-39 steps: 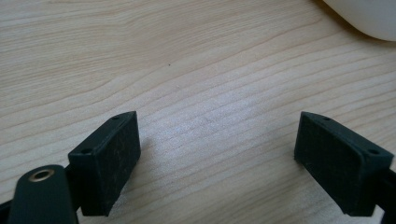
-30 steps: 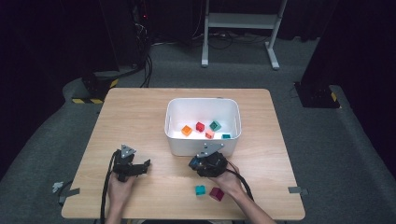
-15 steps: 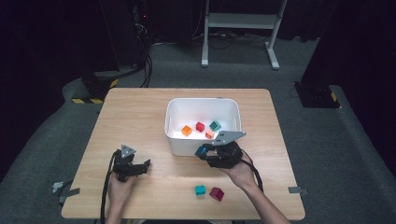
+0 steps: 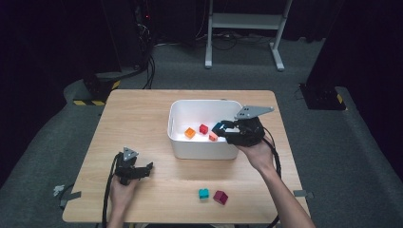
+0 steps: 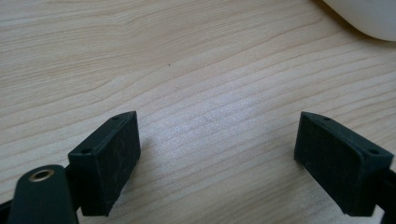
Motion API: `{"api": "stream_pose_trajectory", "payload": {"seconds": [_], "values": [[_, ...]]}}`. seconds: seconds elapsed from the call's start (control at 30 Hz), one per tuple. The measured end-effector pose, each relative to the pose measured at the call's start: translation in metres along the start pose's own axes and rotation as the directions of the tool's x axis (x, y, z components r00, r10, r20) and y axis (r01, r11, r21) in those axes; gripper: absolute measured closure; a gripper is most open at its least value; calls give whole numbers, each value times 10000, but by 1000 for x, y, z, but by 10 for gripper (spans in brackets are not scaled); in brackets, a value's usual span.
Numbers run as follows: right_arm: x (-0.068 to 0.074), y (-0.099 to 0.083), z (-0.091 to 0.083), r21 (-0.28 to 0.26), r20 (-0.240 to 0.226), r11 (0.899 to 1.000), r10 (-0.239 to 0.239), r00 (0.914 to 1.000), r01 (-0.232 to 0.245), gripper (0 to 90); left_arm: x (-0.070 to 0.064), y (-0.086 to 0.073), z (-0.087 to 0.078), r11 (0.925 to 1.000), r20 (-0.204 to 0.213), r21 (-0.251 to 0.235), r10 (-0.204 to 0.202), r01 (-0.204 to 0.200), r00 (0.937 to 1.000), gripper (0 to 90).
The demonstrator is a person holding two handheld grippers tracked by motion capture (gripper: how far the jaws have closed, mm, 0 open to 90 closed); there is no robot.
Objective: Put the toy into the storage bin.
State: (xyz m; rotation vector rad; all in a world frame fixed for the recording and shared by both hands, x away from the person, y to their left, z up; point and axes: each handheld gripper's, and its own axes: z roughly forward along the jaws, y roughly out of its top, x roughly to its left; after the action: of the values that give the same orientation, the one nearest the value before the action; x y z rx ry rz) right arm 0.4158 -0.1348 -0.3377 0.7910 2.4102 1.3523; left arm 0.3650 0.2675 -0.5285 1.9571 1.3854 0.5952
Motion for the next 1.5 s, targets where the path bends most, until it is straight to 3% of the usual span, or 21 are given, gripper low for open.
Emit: {"api": "stream_pose_trajectory", "payload": {"seconds": [0.27,0.8,1.0,1.2,1.5], "values": [[-18,8,8,299,340,9988,378,9987,-388,587,0,0,0,10000,0,-2,0,0,10000,144],[-48,-2,46,1403,1243,9852,807,9890,-980,576,0,0,0,10000,1,0,0,0,10000,145],[-53,-7,52,1576,1371,9807,943,9861,-1157,480,0,0,0,10000,2,-1,-3,3,10000,144],[-43,-15,37,983,1186,9894,948,9884,-1067,443,0,0,0,10000,2,-1,0,0,10000,144],[-9,-46,-12,-206,988,9970,759,9922,-742,433,0,0,0,10000,1,0,1,-1,10000,145]]}}
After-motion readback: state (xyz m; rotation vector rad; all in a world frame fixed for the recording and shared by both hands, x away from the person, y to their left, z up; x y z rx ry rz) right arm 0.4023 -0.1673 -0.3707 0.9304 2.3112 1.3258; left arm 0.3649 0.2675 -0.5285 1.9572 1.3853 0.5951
